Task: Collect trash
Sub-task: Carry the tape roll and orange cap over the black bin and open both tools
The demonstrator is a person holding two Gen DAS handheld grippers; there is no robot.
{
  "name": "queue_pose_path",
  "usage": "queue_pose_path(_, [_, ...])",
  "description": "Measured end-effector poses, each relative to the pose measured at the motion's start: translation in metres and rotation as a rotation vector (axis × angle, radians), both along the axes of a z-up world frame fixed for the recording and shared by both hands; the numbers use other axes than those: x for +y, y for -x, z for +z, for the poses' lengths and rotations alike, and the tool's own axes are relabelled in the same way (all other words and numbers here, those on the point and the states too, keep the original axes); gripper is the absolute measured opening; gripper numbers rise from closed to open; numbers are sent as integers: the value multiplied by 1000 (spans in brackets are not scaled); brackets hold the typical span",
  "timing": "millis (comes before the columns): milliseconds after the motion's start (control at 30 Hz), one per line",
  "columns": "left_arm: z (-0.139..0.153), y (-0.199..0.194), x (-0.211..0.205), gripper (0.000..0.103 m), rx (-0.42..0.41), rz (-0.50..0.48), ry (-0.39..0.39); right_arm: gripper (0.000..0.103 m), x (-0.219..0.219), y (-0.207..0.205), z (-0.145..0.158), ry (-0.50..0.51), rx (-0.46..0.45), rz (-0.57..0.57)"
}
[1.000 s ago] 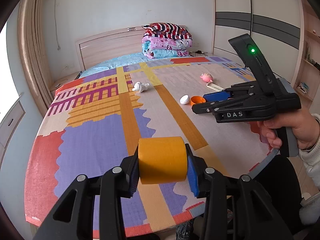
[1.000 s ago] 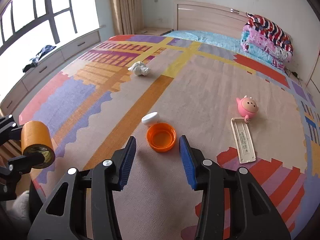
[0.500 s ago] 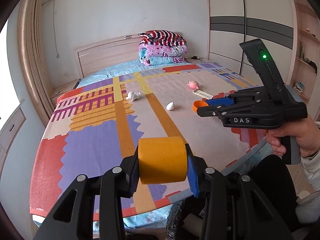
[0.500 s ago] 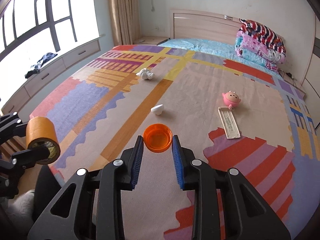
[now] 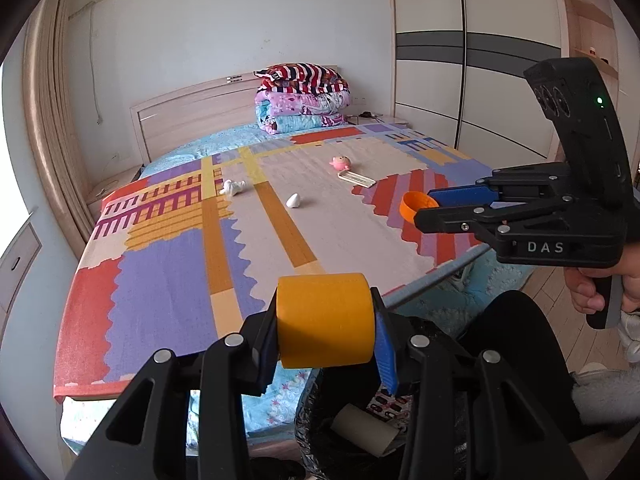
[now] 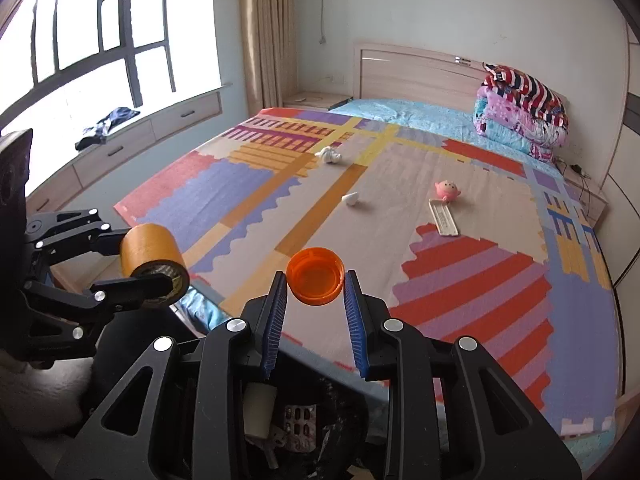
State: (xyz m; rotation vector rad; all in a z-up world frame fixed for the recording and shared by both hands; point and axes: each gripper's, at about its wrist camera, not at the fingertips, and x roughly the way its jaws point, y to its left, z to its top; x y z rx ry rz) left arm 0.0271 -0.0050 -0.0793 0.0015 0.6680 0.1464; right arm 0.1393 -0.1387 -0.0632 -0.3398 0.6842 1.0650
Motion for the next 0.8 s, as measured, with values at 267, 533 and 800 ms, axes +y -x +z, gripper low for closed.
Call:
queue_pose_path(267, [-29, 4, -22, 39, 79, -72, 33, 29, -18, 26, -28, 55, 49, 34])
queue_pose_path(533, [-71, 3, -29, 39, 195, -92, 63, 29, -21, 42, -77, 141, 132, 43])
queue_pose_path(800, [-131, -6, -23, 39, 372, -57, 94, 29, -22, 41, -125, 233, 215, 28])
